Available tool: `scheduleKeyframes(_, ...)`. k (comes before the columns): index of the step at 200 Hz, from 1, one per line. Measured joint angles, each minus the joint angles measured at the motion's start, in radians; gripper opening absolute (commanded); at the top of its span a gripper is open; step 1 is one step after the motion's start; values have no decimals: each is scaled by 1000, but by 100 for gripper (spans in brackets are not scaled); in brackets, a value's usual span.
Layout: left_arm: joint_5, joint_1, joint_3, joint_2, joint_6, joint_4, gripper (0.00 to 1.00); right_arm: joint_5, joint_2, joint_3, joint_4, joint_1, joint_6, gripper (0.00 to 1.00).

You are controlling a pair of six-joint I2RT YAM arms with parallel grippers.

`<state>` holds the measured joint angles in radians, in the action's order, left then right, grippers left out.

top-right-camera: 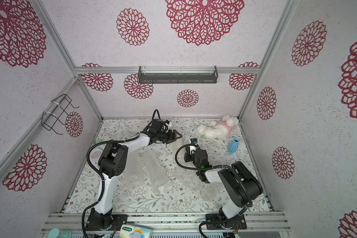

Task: Unwrap the vase from the bubble wrap
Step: Unwrap the bubble wrap at the center of the board.

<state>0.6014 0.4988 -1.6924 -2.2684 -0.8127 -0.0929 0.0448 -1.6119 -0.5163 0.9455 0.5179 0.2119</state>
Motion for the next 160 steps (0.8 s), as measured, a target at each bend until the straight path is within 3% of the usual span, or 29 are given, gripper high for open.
scheduleKeyframes(15,0,0,0,0,0,0,73,-12,1,-1,-3,7,-2,0)
scheduleKeyframes(44,1,0,0,0,-4,1,73,-10,5,-16,-33,52,-36,32)
scheduleKeyframes(70,1,0,0,0,-8,2,73,21,5,-53,-68,115,-95,45)
scheduleKeyframes(160,10,0,-7,0,-22,-1,73,149,-114,-170,-131,216,-248,51)
